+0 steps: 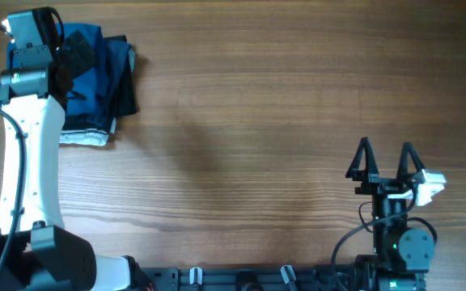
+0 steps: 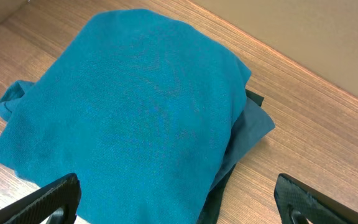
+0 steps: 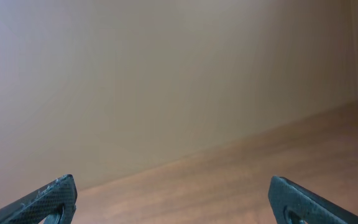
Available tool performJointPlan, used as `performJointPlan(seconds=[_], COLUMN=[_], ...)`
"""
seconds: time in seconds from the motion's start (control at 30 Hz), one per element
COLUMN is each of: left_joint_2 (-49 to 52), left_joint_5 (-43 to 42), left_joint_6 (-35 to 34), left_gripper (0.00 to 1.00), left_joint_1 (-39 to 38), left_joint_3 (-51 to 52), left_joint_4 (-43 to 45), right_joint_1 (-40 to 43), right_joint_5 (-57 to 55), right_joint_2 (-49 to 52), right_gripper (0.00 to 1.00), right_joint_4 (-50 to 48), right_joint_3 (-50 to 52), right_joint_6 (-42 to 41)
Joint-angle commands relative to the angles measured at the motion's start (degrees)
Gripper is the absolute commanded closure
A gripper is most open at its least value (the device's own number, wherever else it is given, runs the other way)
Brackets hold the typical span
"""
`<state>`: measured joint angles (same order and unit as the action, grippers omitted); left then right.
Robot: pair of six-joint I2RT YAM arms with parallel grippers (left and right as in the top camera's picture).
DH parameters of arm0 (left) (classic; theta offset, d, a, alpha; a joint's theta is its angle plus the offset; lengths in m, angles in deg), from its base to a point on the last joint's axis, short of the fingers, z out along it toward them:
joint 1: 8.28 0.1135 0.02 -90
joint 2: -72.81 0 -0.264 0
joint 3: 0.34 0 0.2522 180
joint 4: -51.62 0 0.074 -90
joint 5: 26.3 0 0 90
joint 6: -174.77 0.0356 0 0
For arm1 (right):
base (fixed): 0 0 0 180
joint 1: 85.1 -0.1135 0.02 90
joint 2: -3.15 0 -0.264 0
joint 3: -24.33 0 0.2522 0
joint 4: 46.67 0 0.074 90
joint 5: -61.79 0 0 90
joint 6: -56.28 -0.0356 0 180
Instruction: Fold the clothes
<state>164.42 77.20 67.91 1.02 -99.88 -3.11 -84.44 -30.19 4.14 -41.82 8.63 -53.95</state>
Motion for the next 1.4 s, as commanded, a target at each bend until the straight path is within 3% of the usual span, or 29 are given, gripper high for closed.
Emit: performJointPlan(seconds=[0.0,0.37,1.37], left_joint_2=[0.3,0.3,-0.8], left_joint_5=[0.5,0.5,0.5], left_joint_6=[-0.1,-0.1,-0.1], left_gripper=[0.0,0.0,0.0], left_joint_1=[-0.2,-0.2,-0.2], left_joint_3=[-0.1,-0.1,0.4], left_joint_4=[0.2,0.1,-0.2], right_joint_1=[-0.3,-0.3,-0.4], right_joint_5=[-2.4,-2.1,-2.1], right_joint_2=[-0.8,-0.8,-0.7], right_gripper=[0.0,0.0,0.0], right_joint_4=[-0.3,8.1,8.1], right_joint_3=[1.7,1.7,1.6], right_joint_6=[0.8,6.8,6.5])
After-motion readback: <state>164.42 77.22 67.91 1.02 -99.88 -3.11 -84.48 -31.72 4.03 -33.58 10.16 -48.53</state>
